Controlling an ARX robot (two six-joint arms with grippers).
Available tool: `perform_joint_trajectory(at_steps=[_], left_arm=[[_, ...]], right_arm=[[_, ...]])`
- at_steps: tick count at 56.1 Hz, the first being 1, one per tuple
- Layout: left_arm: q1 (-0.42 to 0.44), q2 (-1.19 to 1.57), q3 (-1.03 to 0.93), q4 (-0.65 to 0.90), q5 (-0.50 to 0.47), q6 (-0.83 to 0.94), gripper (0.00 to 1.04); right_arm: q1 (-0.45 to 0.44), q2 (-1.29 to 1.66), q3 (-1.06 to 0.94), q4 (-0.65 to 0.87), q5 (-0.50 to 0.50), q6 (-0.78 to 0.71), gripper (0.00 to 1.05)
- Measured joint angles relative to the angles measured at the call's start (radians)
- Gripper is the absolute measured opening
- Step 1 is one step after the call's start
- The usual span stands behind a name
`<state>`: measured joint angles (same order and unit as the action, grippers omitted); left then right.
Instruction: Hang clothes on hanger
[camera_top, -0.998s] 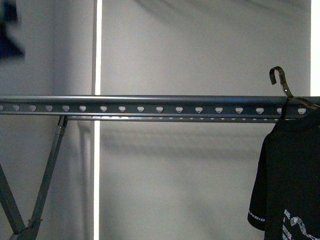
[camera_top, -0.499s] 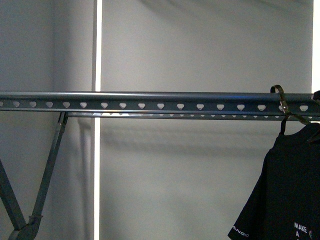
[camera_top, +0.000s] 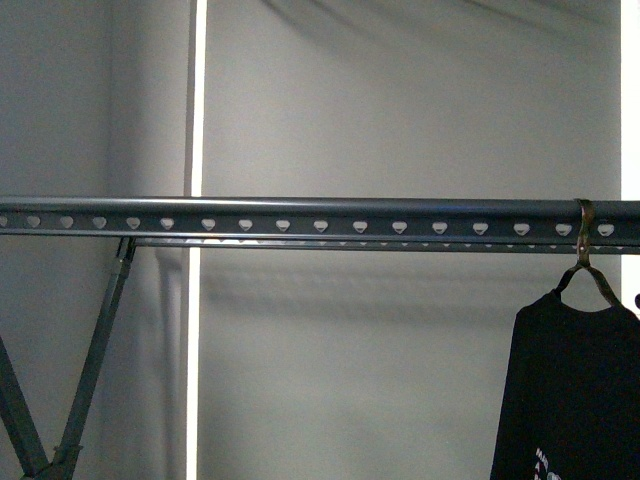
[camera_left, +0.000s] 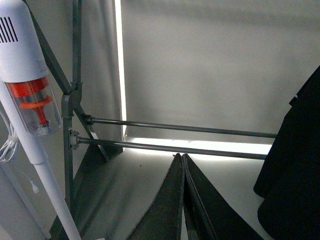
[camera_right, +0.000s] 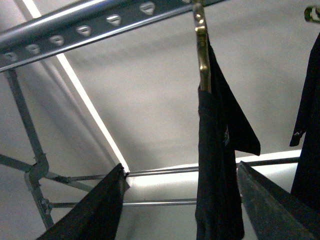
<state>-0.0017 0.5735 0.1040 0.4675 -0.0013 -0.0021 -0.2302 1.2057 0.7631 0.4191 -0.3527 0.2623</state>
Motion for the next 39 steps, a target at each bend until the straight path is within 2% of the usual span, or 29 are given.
perform_joint_trajectory(at_steps=[2,6,8,12,14,16,18,20,23,32,38,39], left_arm=[[0.0,-0.022,-0.011,-0.013,0.0,0.0,0.04],[0.0,-0.064,-0.028,-0.036,0.0,0.0,0.04],[0.0,-0.086,-0.035,-0.05,0.0,0.0,0.04],[0.0,-0.114,-0.045,-0.068,0.0,0.0,0.04],[0.0,-0.126,-0.048,-0.076,0.0,0.0,0.04],[0.0,-0.14,-0.053,-0.088,0.0,0.0,0.04],[0.0,-0.158,-0.057,-0.1,0.0,0.0,0.04],[0.0,-0.175,-0.061,-0.111,0.0,0.0,0.04],[0.0,-0.193,-0.065,-0.126,0.0,0.0,0.04],[0.0,-0.229,-0.086,-0.122,0.002,0.001,0.04],[0.0,-0.283,-0.086,-0.171,0.0,0.001,0.04],[0.0,-0.29,-0.086,-0.178,0.0,0.001,0.04]], right_arm=[[-0.014,-0.146,-0.117,0.01,-0.039,0.006,0.8],[-0.05,-0.458,-0.311,-0.027,-0.042,-0.004,0.97],[-0.071,-0.621,-0.379,-0.079,-0.021,-0.027,0.98],[-0.053,-0.816,-0.383,-0.314,0.08,-0.12,0.87],[-0.032,-0.875,-0.388,-0.381,0.113,-0.151,0.82],[0.039,-0.962,-0.425,-0.452,0.204,-0.189,0.74],[0.119,-1.017,-0.484,-0.457,0.285,-0.212,0.67],[0.181,-1.054,-0.547,-0.456,0.327,-0.227,0.6],[0.212,-1.075,-0.601,-0.456,0.335,-0.241,0.51],[0.225,-1.101,-0.646,-0.446,0.35,-0.254,0.27],[0.225,-1.125,-0.663,-0.436,0.349,-0.259,0.02],[0.225,-1.128,-0.667,-0.435,0.349,-0.261,0.01]])
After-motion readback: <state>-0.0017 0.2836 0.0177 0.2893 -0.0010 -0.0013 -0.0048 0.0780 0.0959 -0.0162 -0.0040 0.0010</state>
